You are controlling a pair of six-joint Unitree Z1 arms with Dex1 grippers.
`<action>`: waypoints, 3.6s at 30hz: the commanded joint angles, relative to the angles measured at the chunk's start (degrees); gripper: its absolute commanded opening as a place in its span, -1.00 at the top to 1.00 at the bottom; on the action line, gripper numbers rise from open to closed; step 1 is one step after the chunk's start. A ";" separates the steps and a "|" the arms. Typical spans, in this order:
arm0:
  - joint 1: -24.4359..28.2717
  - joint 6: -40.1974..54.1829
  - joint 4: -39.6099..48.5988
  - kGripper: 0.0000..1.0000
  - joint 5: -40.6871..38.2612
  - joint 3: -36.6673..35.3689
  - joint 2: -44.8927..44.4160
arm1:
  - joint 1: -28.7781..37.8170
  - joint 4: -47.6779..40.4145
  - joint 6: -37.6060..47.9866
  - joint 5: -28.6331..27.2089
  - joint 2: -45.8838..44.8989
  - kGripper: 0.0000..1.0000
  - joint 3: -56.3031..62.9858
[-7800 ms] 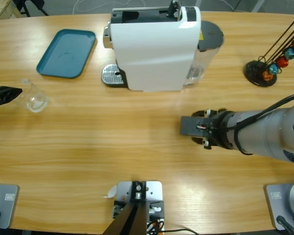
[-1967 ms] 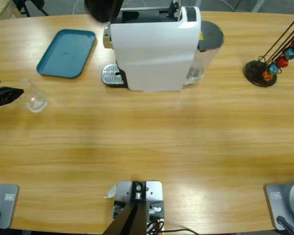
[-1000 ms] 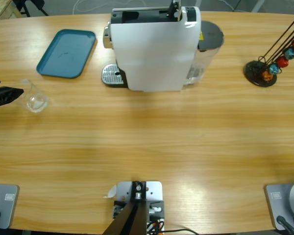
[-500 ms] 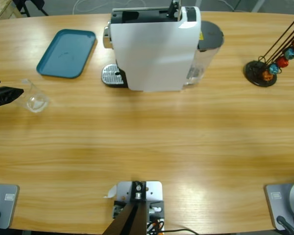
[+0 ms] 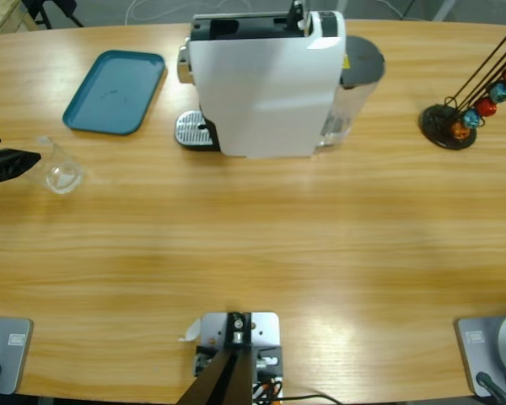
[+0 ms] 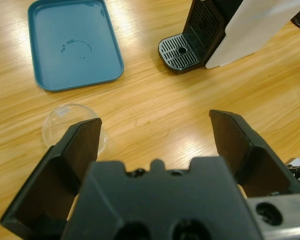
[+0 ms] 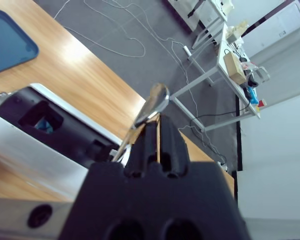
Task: Pour coffee
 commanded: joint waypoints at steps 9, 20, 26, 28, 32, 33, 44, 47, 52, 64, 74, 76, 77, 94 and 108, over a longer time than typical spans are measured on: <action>-0.20 0.27 -0.69 -0.86 -0.73 1.57 1.91 | 1.86 -0.87 -1.34 4.09 8.89 1.00 -1.77; -0.20 0.18 -0.69 -1.00 -0.63 1.29 2.26 | 1.86 -2.24 -0.27 5.82 12.18 1.00 -0.65; -0.20 0.15 -0.69 -1.00 -0.56 1.15 2.35 | 1.86 -2.20 -0.27 6.59 13.09 1.00 -0.36; -0.20 0.15 -0.69 -1.00 -0.56 1.13 2.44 | 1.86 -2.27 -0.25 7.10 13.29 1.00 -0.07; -0.20 0.16 -0.66 -1.00 -0.56 1.20 2.60 | 1.86 -2.83 1.88 7.94 13.78 1.00 1.18; -0.20 0.18 -0.64 -1.00 -0.56 1.22 2.54 | 1.86 -3.43 2.21 8.03 14.01 1.00 1.90; -0.20 0.27 -0.61 -1.00 -1.35 1.02 3.79 | 1.86 -7.58 5.36 9.54 16.13 1.00 6.46; -0.20 0.20 -0.52 -1.00 -1.35 0.95 3.76 | 1.86 -8.76 5.87 9.75 17.37 1.00 7.26; -0.20 0.18 -0.43 -1.00 -1.35 0.95 3.84 | 1.86 -10.13 6.19 10.54 18.49 1.00 8.20; -0.20 0.18 -0.43 -1.00 -1.44 0.95 3.84 | 1.86 -13.66 8.49 12.23 20.53 1.00 11.33; -0.20 0.18 -0.43 -1.00 -1.45 0.87 4.55 | 1.86 -16.55 10.23 12.99 21.23 1.00 14.70; -0.20 0.18 -0.43 -1.00 -1.45 0.87 4.57 | 1.86 -16.98 10.37 13.53 21.72 1.00 14.67; -0.20 0.18 -0.43 -1.00 -1.45 0.81 4.64 | 1.86 -17.23 10.40 13.69 21.80 1.00 14.70; -0.20 0.18 -0.25 -1.00 -1.51 0.69 4.90 | 1.86 -19.94 12.04 14.02 21.55 1.00 16.35; -0.20 0.44 -0.55 -1.00 1.29 0.07 2.53 | 0.05 0.24 13.78 19.58 -5.05 -0.49 13.49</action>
